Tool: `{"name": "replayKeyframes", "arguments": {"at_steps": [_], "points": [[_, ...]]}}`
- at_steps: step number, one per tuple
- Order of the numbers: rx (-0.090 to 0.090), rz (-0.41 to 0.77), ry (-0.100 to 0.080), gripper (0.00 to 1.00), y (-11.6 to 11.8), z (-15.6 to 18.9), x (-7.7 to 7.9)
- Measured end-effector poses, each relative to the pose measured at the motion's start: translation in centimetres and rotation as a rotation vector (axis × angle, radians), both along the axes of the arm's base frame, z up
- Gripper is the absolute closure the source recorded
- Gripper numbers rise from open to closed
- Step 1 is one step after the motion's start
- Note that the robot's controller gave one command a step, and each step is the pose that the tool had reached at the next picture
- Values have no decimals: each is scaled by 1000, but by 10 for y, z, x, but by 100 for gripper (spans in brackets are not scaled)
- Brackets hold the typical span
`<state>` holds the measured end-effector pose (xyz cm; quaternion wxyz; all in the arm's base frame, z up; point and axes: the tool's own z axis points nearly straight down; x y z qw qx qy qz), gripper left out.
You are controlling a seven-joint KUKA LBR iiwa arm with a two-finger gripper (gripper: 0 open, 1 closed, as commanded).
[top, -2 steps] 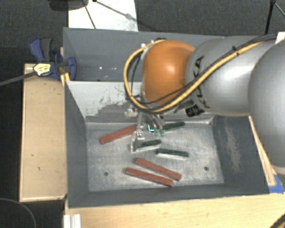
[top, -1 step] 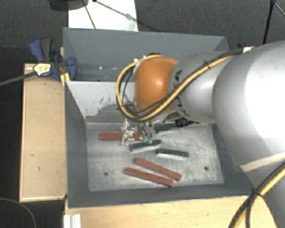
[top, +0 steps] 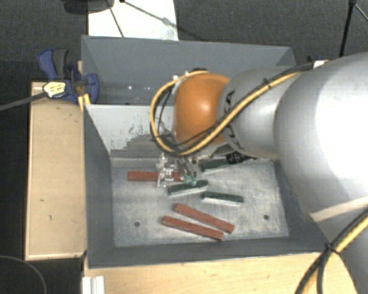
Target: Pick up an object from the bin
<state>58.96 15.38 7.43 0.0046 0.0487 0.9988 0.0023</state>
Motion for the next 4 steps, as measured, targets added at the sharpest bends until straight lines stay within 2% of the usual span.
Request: {"name": "replayKeyframes", "arguments": {"at_steps": [1, 2, 3, 4], "points": [[-3, 6, 8, 100, -1, 5, -4], [-3, 43, 2, 100, -2, 56, -5], [-4, 56, 6, 100, -2, 59, -5], [-3, 164, 0, 100, -4, 100, -5]]}}
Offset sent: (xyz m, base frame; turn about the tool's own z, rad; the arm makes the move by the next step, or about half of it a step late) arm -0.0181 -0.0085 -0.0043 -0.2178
